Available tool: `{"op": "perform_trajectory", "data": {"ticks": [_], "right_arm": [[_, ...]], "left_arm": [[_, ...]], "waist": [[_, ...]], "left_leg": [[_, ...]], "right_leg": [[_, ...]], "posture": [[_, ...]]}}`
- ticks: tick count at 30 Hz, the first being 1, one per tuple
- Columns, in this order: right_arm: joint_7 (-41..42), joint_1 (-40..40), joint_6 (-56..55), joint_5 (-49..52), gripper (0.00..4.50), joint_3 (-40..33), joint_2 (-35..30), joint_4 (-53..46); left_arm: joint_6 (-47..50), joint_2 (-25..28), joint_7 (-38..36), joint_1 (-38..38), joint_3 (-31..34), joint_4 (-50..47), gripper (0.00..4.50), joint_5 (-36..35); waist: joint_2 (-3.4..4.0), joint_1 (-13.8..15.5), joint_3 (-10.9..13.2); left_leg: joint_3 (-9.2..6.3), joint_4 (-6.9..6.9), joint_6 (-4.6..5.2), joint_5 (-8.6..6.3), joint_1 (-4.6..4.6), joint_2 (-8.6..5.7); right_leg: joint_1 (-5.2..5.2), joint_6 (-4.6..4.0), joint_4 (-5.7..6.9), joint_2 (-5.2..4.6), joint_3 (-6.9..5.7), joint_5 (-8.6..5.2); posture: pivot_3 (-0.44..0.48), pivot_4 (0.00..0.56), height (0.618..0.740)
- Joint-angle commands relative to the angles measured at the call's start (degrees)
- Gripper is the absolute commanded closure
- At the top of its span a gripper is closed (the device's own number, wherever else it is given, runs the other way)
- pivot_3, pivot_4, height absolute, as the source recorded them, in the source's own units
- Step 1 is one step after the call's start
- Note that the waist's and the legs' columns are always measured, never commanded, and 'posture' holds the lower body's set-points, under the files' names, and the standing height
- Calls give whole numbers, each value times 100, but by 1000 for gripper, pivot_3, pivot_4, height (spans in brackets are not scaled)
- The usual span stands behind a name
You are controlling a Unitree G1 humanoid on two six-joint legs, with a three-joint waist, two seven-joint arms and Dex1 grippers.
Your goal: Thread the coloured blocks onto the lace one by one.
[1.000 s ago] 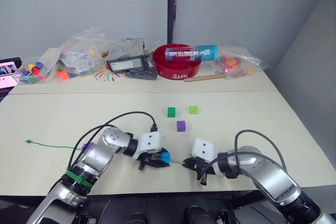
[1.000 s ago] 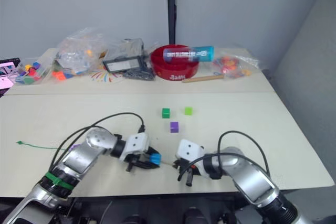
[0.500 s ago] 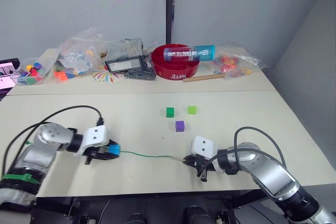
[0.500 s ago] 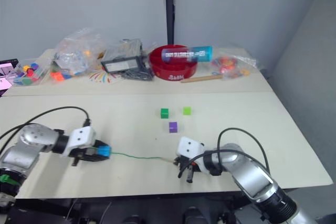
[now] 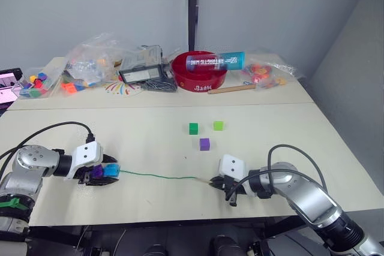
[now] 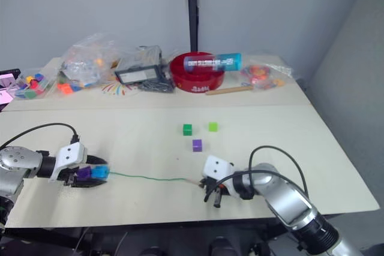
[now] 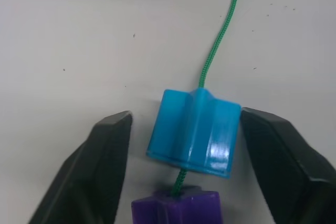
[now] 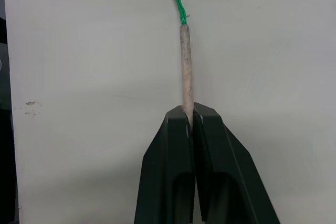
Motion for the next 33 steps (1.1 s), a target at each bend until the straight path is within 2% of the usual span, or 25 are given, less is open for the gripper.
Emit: {"op": "perform_trajectory", "data": {"ticks": [1, 8, 11, 14, 20, 23, 30, 31, 33], "right_arm": [[-44, -15, 74, -138, 4500, 64, 27, 26], [-10, -261, 189, -121, 4500, 176, 247, 2], [1, -491, 303, -176, 4500, 298, 384, 99], [-3, -756, 467, -241, 4500, 451, 567, 198], [-54, -1119, 564, -460, 4500, 720, 831, 403], [-48, -1164, 589, -488, 4500, 729, 883, 409], [-49, -1152, 661, -522, 4500, 738, 933, 348], [-54, -1150, 676, -521, 4500, 740, 946, 337], [-54, -1145, 693, -520, 4500, 733, 956, 332]], "left_arm": [[487, 96, -133, 2, 154, -564, 13, -237], [2222, 516, -509, -286, 373, -2110, 13, -1012], [2736, 174, -258, -165, 204, -2941, 13, -1270], [2779, -422, 131, -73, -139, -3404, 13, -1135], [2288, -1449, 802, -234, -763, -3168, 13, -492], [1911, -1627, 868, -257, -977, -2869, 13, -186], [1581, -2022, 922, -293, -1170, -2390, 13, -15], [1589, -2078, 916, -294, -1171, -2364, 577, -41], [1596, -2176, 906, -318, -1173, -2309, 1136, -53]], "waist": [[-8, 12, 3], [-34, -1, 19], [-28, 1, 21], [-29, 20, 22], [-32, 34, 24], [-32, 30, 24], [-32, 38, 24], [-32, 38, 24], [-32, 34, 24]], "left_leg": [[-1, 0, 0, 0, -6, 0], [-8, 1, 0, 0, -25, 3], [-6, 0, 1, -1, -27, 3], [-7, 1, 1, -1, -30, 2], [-12, 2, 1, -1, -31, 1], [-13, 2, 1, 0, -31, 0], [-13, 2, 1, -1, -30, -1], [-13, 2, 1, -1, -30, -1], [-13, 2, 1, -1, -30, -1]], "right_leg": [[-6, 0, 0, 0, -1, 0], [-20, -5, -1, 6, -4, 3], [-21, -5, -3, 5, -3, 3], [-20, -20, -4, 4, -3, 12], [-21, -25, -4, 5, -5, 15], [-21, -25, -3, 4, -5, 15], [-20, -25, -4, 4, -5, 15], [-20, -25, -3, 4, -5, 15], [-20, -25, -4, 4, -5, 15]], "posture": [[0, 150, 731], [0, 150, 731], [0, 150, 731], [0, 150, 731], [0, 150, 731], [0, 150, 731], [0, 150, 731], [0, 150, 731], [0, 150, 731]]}}
